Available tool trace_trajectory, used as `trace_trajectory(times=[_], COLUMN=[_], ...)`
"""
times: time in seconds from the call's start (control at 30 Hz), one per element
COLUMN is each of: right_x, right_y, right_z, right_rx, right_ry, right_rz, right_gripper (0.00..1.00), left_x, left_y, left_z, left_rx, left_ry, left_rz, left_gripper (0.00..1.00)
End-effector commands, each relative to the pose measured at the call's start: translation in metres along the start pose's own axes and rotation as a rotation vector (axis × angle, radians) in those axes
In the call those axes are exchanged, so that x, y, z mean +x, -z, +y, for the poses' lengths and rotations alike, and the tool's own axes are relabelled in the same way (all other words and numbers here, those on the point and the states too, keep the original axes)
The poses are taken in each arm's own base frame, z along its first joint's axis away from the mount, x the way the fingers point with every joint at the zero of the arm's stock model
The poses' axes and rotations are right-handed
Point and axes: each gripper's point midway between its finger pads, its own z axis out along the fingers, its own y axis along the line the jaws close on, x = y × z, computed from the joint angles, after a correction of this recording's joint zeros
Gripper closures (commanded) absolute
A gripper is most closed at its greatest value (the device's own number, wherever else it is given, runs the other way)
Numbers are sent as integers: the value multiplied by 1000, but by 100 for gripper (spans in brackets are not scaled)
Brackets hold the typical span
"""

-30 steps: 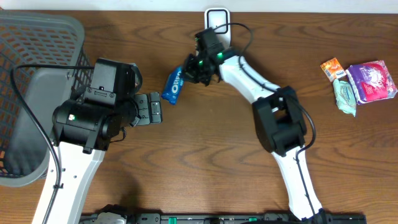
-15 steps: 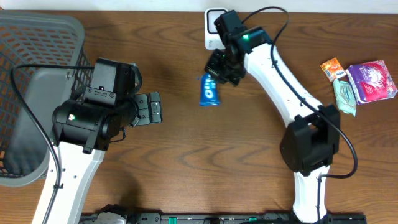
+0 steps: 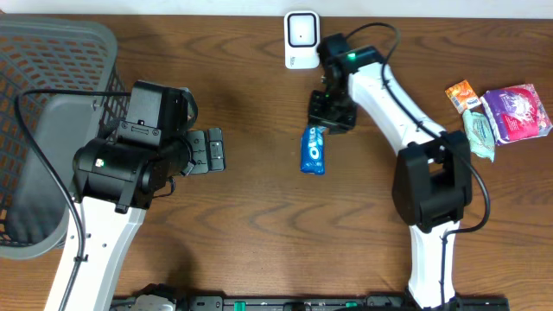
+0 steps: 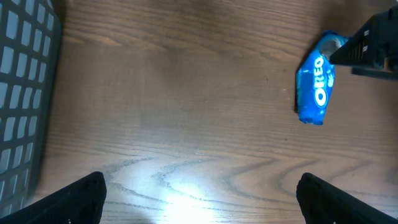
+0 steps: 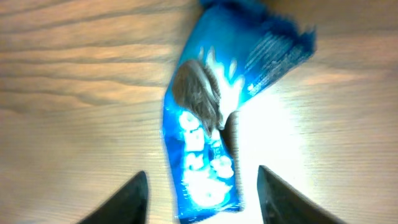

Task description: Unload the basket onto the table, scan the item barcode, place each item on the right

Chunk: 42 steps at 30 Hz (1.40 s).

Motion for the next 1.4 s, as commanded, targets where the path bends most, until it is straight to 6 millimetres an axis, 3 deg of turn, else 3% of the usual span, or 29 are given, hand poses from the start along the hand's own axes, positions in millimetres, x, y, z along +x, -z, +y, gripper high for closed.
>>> trace_trajectory(times=[0.0, 0.07, 0.17, 0.27, 0.33, 0.37, 0.5, 0.73, 0.8, 0.87, 1.03, 1.1, 1.27, 1.37], right_x=[-14, -14, -4, 1, 3, 3, 2, 4, 5, 6, 13, 16, 7, -12], right_y=[4, 7, 12, 13, 8, 5, -13, -49, -61, -74, -97, -101, -91, -62], right_z=[-25, -25, -9, -4, -5, -6, -14, -15, -16, -15, -9, -5, 13, 39], right_rx=[11, -39, -183, -215, -183, -165, -77, -91, -98, -113, -139, -145, -202, -329], right_ry=[85, 106, 140, 133, 137, 127, 56, -53, -83, -91, -94, -79, -52, -1], right_rz=[-13, 8, 71, 94, 89, 85, 57, 30, 21, 1, -24, -29, -56, -77], right_gripper=[39, 34, 27, 26, 5, 1, 1, 1, 7, 18, 67, 98, 99, 99], left_x=[-1, -1, -1, -1, -1, -1, -1, -1, -1, -1, -1, -1, -1, -1], left_y=[0, 0, 0, 0, 0, 0, 0, 0, 0, 0, 0, 0, 0, 0], left_z=[3, 3, 3, 3, 3, 3, 3, 3, 3, 3, 3, 3, 3, 3], left_rx=[-15, -15, -15, -15, -15, -15, -15, -15, -15, -15, -15, -15, -15, -15], left_ry=[-2, -2, -2, -2, -2, -2, -2, -2, -2, -2, -2, -2, -2, -2], left_rz=[-3, -3, -2, -2, -2, -2, -2, -3, -2, -3, -3, -2, -3, -3], left_gripper=[2, 2, 2, 2, 2, 2, 2, 2, 2, 2, 2, 2, 2, 2])
